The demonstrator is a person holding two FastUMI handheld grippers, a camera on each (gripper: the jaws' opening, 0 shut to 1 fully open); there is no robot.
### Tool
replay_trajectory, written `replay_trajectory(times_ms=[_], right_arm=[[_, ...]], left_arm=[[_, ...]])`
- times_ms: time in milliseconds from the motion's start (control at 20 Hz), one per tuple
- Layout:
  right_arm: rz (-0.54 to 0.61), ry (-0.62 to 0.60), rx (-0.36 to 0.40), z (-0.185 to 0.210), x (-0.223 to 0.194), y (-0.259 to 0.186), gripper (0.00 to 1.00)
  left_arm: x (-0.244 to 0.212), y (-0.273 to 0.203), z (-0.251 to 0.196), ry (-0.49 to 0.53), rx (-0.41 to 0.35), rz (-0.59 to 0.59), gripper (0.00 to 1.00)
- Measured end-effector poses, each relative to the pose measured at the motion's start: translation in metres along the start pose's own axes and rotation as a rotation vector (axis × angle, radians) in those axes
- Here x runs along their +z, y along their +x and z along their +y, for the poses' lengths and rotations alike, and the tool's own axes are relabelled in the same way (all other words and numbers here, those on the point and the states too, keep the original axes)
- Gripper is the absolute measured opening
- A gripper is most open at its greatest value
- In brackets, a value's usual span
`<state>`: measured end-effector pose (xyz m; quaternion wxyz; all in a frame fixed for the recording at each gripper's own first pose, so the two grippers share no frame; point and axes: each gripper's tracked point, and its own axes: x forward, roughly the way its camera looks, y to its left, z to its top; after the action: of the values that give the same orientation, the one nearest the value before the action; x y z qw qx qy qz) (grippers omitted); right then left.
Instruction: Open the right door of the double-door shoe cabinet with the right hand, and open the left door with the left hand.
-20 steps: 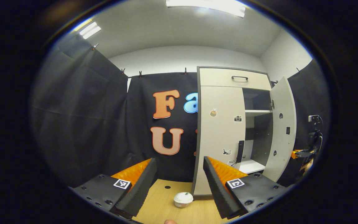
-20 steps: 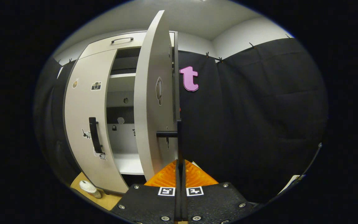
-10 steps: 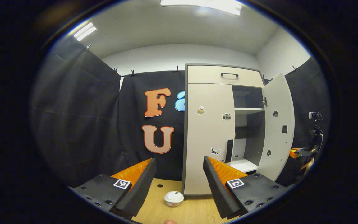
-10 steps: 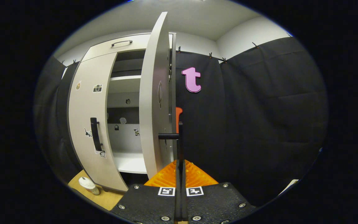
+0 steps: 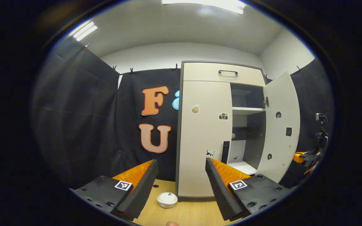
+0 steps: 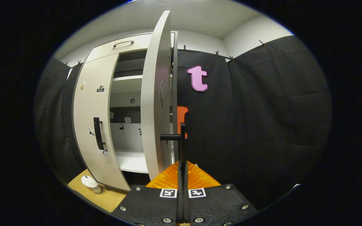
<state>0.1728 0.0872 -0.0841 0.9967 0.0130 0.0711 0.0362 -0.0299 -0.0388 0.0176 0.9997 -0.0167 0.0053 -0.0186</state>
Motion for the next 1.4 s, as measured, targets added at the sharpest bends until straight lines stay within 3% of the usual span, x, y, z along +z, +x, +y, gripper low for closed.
replay_trajectory(times_ms=[150, 300, 550, 650, 700, 800, 850, 1400], right_arm=[[-0.002, 0.004, 0.018, -0.008, -0.001, -0.001, 0.0], [0.006, 0.037, 0.085, -0.004, -0.002, -0.006, 0.0], [0.006, 0.039, 0.04, -0.029, -0.01, -0.017, 0.01], [0.024, 0.018, 0.019, -0.037, -0.014, -0.018, 0.38], [0.031, 0.014, 0.012, -0.043, -0.018, -0.02, 0.61], [0.022, 0.004, 0.009, -0.05, -0.017, -0.023, 0.87], [0.014, -0.006, 0.002, -0.053, -0.017, -0.025, 0.92], [-0.007, 0.0, -0.078, -0.096, -0.013, -0.038, 0.93]], left_arm=[[-0.006, 0.012, -0.026, -0.029, -0.025, 0.008, 0.96], [-0.014, 0.027, -0.053, -0.033, -0.041, 0.02, 0.96], [-0.033, 0.069, -0.098, -0.025, -0.072, 0.039, 0.97], [-0.039, 0.088, -0.114, -0.021, -0.083, 0.042, 0.96], [-0.041, 0.097, -0.121, -0.016, -0.084, 0.041, 0.97], [-0.047, 0.114, -0.134, -0.001, -0.089, 0.047, 0.98], [-0.05, 0.121, -0.141, 0.003, -0.096, 0.055, 0.97], [-0.082, 0.197, -0.182, 0.043, -0.131, 0.068, 0.98]])
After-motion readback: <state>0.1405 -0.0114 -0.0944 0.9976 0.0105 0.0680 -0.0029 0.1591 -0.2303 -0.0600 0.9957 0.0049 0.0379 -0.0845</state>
